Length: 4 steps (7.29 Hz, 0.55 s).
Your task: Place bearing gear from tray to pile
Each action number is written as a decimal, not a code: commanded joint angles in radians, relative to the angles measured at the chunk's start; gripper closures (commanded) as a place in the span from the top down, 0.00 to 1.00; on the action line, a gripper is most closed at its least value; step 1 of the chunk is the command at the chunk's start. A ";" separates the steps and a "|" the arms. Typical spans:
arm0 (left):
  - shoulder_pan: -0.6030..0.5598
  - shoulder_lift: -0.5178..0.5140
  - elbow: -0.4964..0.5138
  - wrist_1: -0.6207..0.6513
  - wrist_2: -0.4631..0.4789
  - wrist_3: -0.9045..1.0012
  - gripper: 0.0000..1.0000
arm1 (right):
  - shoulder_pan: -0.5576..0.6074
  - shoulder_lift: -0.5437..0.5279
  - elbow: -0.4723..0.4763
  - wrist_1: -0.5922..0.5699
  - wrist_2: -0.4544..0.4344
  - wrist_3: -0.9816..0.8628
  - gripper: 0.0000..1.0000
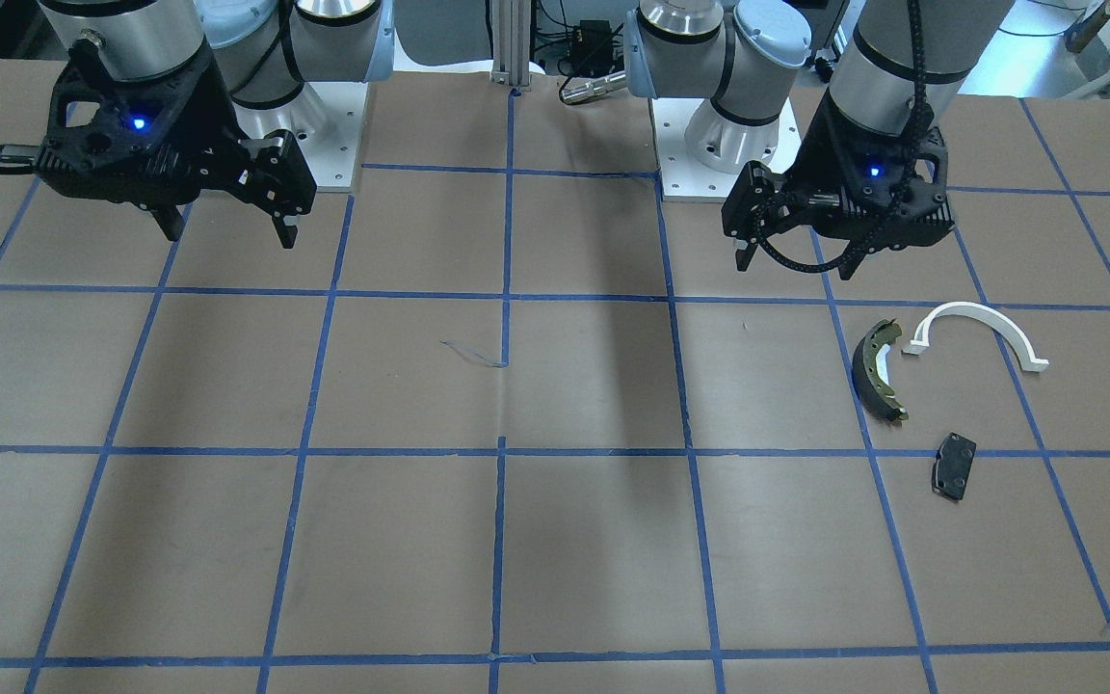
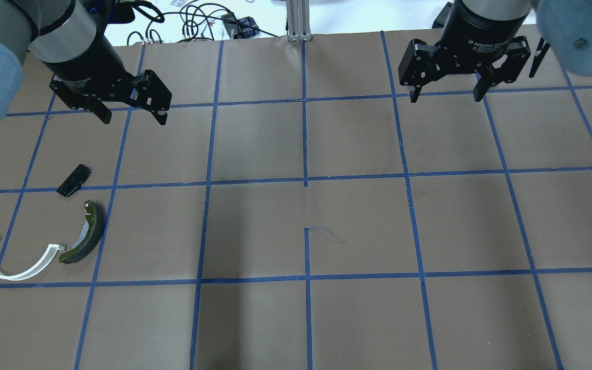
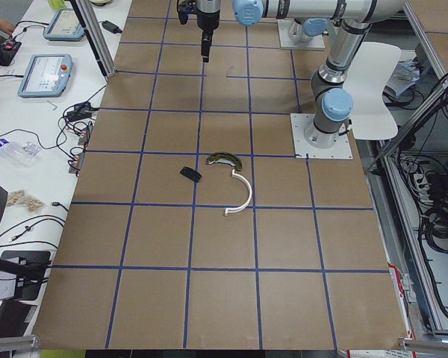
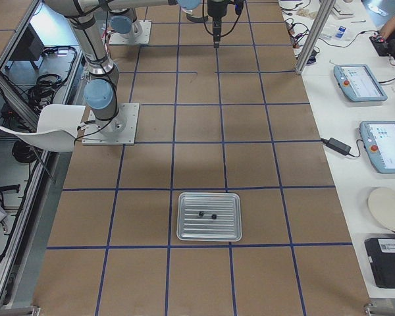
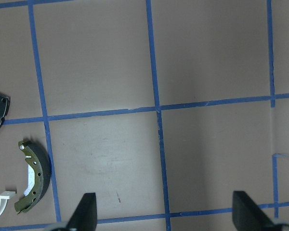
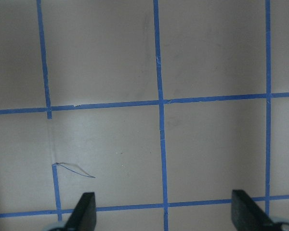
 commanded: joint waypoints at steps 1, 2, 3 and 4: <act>0.000 0.000 -0.002 0.000 0.000 0.000 1.00 | -0.012 0.003 -0.002 0.012 -0.004 -0.006 1.00; 0.000 0.000 -0.005 0.002 0.000 0.001 1.00 | -0.018 0.003 -0.002 0.005 -0.042 -0.076 1.00; 0.000 0.000 -0.005 0.002 0.000 0.000 1.00 | -0.064 0.003 0.004 0.018 -0.050 -0.101 1.00; 0.000 0.000 -0.005 0.002 0.000 0.000 1.00 | -0.178 0.003 0.015 0.034 -0.062 -0.201 1.00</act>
